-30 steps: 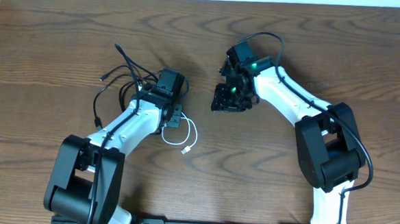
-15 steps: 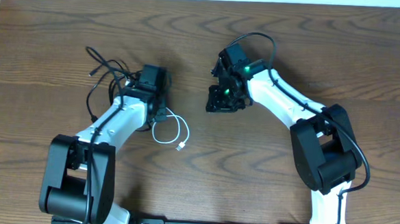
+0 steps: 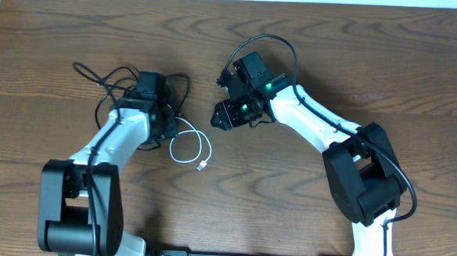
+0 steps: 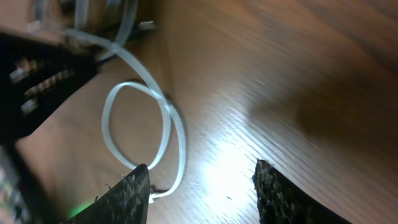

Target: Untangle cables

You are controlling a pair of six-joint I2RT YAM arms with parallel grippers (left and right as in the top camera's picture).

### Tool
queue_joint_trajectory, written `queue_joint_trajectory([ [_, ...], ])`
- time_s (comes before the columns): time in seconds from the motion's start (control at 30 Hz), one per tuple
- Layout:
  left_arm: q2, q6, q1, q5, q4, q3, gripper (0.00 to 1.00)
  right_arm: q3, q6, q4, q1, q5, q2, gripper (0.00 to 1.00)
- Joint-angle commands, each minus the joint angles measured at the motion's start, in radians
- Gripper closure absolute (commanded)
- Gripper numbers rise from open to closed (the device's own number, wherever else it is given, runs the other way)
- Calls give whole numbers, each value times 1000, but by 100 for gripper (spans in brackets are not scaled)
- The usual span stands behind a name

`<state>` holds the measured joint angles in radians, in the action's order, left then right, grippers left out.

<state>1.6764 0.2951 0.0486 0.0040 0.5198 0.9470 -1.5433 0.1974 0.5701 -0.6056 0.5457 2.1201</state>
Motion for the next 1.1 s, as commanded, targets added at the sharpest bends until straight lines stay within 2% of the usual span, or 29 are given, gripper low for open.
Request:
queue_joint_trajectory([
  [0.0,-19,61,-60,57,19,6,58,-11,-155,-12,-8,166,7,50],
  [0.2,-19,85,-204,186,21,6,58,-11,-154,-55,-43,165,8,54],
  [0.43,-17,84,-328,266,20,6,57,-11,-154,-134,-117,163,8,51],
  [0.73,36,69,-344,285,-62,-30,57,-11,-150,-226,-220,-89,13,64],
  [0.97,50,70,-344,292,-130,-57,57,-11,-138,-277,-236,-106,56,71],
  [1.07,51,70,-344,292,-137,-61,61,-11,-123,-304,-233,-106,90,72],
])
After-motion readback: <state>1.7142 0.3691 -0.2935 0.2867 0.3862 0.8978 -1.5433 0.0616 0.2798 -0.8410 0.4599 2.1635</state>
